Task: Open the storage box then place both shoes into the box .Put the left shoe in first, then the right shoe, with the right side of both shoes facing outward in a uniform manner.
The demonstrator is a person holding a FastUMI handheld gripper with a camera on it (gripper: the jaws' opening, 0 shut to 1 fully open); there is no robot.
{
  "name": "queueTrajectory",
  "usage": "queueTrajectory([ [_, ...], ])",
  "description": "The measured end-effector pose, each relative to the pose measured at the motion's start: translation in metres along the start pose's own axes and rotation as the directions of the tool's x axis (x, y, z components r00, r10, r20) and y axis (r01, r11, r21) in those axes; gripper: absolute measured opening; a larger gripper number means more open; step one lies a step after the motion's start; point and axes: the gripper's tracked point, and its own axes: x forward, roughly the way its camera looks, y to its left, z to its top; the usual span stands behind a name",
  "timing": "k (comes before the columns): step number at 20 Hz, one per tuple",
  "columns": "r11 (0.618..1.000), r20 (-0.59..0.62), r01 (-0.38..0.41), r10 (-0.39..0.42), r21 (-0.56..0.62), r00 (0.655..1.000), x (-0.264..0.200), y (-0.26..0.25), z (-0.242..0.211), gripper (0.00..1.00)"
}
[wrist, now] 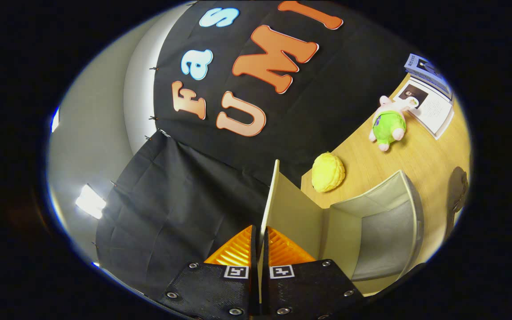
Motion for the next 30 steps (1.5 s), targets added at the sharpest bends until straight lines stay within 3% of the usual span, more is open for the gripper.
queueTrajectory([
  [8,0.998,-0.072,0.016,-0.021,-0.065,0.997,0.049,0.028,-0.039,0.03],
  [10,0.996,-0.096,0.0,-0.008,-0.087,0.995,0.057,0.038,-0.047,0.09],
  [12,0.996,-0.107,-0.014,0.004,-0.091,0.994,0.058,0.045,-0.05,0.23],
  [15,0.991,-0.077,0.007,-0.018,-0.137,0.997,0.057,0.045,-0.044,0.93],
  [16,0.987,-0.064,0.028,-0.039,-0.16,0.997,0.056,0.04,-0.04,0.97],
  [22,0.94,0.054,0.198,-0.191,-0.277,0.98,0.024,-0.006,-0.006,0.98],
  [26,0.87,0.178,0.348,-0.303,-0.351,0.936,-0.012,-0.049,0.027,0.98],
  [30,0.78,0.263,0.491,-0.416,-0.388,0.87,-0.054,-0.097,0.047,0.98],
])
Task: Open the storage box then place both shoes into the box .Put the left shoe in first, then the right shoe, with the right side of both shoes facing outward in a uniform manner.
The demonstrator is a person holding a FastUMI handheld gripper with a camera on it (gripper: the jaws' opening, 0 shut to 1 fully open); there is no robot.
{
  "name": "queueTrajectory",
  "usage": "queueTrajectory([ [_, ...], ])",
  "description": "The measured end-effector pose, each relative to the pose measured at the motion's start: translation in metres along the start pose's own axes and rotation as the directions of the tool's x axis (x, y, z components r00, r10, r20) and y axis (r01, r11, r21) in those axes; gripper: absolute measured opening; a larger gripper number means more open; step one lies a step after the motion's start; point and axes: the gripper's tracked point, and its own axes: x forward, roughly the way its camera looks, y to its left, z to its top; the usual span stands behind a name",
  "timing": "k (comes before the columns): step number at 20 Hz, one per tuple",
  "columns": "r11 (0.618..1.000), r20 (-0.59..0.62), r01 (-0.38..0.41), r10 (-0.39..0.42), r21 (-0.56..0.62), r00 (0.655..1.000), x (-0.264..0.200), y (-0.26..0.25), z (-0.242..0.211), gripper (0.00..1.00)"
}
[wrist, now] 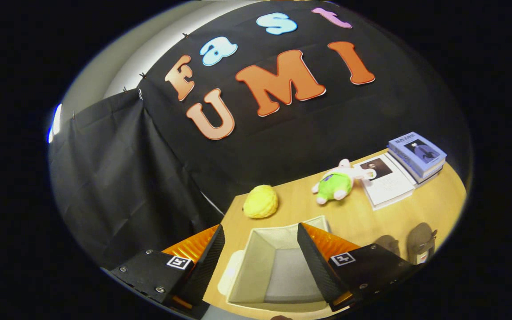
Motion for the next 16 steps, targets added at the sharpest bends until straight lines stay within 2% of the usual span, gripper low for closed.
queueTrajectory([
  [6,0.97,0.007,0.228,-0.228,-0.082,0.974,-0.026,-0.107,-0.03,0.98],
  [9,0.95,-0.02,0.297,-0.3,-0.093,0.954,-0.037,-0.144,-0.053,0.98],
  [12,0.912,-0.038,0.387,-0.395,-0.134,0.918,-0.048,-0.185,-0.078,0.99],
  [16,0.885,-0.084,0.431,-0.45,-0.176,0.889,-0.052,-0.218,-0.114,0.97],
])
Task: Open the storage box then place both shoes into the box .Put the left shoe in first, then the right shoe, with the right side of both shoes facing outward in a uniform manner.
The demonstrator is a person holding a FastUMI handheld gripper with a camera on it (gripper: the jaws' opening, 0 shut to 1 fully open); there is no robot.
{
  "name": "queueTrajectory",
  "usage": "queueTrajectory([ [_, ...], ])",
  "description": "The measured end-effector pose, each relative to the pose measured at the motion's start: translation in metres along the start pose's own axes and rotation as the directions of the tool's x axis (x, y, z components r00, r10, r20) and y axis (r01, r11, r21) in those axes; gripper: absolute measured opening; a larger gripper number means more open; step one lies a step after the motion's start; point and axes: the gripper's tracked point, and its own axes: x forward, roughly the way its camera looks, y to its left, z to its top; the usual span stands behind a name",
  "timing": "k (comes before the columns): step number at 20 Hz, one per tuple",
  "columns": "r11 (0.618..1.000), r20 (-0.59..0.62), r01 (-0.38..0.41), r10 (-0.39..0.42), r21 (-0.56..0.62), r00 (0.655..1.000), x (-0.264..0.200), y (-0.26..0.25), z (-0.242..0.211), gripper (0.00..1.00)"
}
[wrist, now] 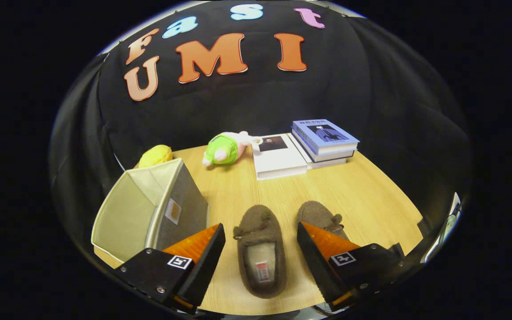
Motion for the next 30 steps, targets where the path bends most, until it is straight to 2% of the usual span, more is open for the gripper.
queueTrajectory([
  [4,1.0,-0.059,0.0,0.001,0.009,0.998,0.014,-0.006,-0.039,0.89],
  [7,1.0,-0.108,0.028,-0.029,-0.014,0.994,0.026,-0.013,-0.062,0.73],
  [8,0.999,-0.126,0.033,-0.034,-0.012,0.992,0.029,-0.014,-0.068,0.69],
  [9,0.999,-0.139,0.039,-0.039,-0.003,0.99,0.032,-0.016,-0.074,0.61],
  [11,0.998,-0.166,0.054,-0.05,0.018,0.985,0.041,-0.02,-0.082,0.5],
  [13,0.996,-0.197,0.079,-0.07,0.038,0.978,0.048,-0.027,-0.088,0.44],
  [18,0.992,-0.245,0.068,-0.041,0.104,0.969,0.056,-0.02,-0.093,0.23],
  [19,0.99,-0.251,0.075,-0.044,0.117,0.967,0.058,-0.021,-0.092,0.14],
  [21,0.987,-0.246,0.09,-0.055,0.13,0.968,0.058,-0.023,-0.088,0.04],
  [24,0.977,-0.24,0.087,-0.038,0.197,0.97,0.052,-0.019,-0.077,0.01],
  [27,0.978,-0.198,0.085,-0.046,0.192,0.979,0.045,-0.018,-0.054,0.01],
  [30,0.976,-0.158,0.048,-0.014,0.215,0.987,0.036,-0.01,-0.025,0.01],
])
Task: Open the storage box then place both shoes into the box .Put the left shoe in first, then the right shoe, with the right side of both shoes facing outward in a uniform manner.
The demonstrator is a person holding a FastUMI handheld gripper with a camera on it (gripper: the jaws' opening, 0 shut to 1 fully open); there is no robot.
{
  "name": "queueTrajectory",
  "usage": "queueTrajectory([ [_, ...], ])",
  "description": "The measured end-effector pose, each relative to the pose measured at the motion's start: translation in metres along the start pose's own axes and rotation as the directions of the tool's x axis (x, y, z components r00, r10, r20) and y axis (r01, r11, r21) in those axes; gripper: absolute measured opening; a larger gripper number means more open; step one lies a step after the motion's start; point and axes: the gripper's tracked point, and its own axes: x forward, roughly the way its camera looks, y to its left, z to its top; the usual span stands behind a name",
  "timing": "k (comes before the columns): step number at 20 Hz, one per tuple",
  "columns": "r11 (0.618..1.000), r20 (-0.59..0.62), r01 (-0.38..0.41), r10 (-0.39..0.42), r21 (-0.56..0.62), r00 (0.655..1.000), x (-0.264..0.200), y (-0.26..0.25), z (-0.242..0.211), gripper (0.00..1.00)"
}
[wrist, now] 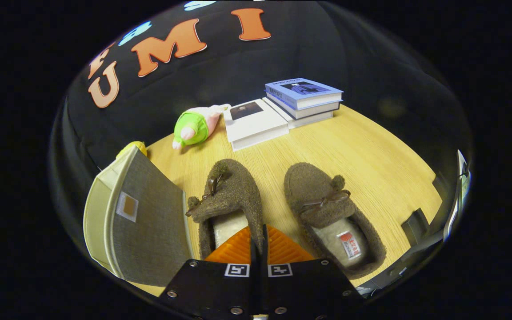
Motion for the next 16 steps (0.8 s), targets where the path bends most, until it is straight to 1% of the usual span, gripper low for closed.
queueTrajectory([
  [2,1.0,0.043,-0.016,0.016,0.007,0.999,-0.011,0.008,0.021,0.01],
  [6,0.999,0.09,-0.046,0.045,0.017,0.995,-0.038,0.028,0.057,0.01],
  [10,0.995,0.139,-0.097,0.091,0.037,0.986,-0.065,0.057,0.09,0.01],
  [13,0.989,0.154,-0.145,0.137,0.039,0.978,-0.079,0.085,0.104,0.01],
  [16,0.976,0.146,-0.211,0.202,0.051,0.968,-0.087,0.121,0.101,0.01],
])
